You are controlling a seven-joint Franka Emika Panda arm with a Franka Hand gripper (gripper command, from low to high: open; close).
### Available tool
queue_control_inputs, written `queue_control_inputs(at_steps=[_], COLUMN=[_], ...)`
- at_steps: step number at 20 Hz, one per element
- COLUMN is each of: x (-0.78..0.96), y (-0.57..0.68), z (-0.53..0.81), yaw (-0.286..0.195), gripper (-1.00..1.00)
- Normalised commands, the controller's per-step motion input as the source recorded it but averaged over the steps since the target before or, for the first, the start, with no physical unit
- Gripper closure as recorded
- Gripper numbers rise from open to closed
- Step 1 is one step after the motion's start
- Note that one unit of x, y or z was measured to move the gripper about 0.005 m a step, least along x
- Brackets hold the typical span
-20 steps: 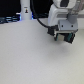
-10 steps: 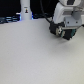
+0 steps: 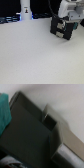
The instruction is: Open the kcup holder, insert the kcup into the holder, and close the kcup holder
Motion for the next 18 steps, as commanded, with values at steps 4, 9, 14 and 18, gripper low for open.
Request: queue_control_inputs(at_steps=[4,9,14,18], x=[-0.91,-0.26,0.07,0.0], y=[0.62,0.55,0.12,0.0], z=[0.0,0.61,0.3,0.0], yaw=[0.0,0.0,-0.016,0.0], gripper=[-1.0,-1.0,-1.0,-1.0])
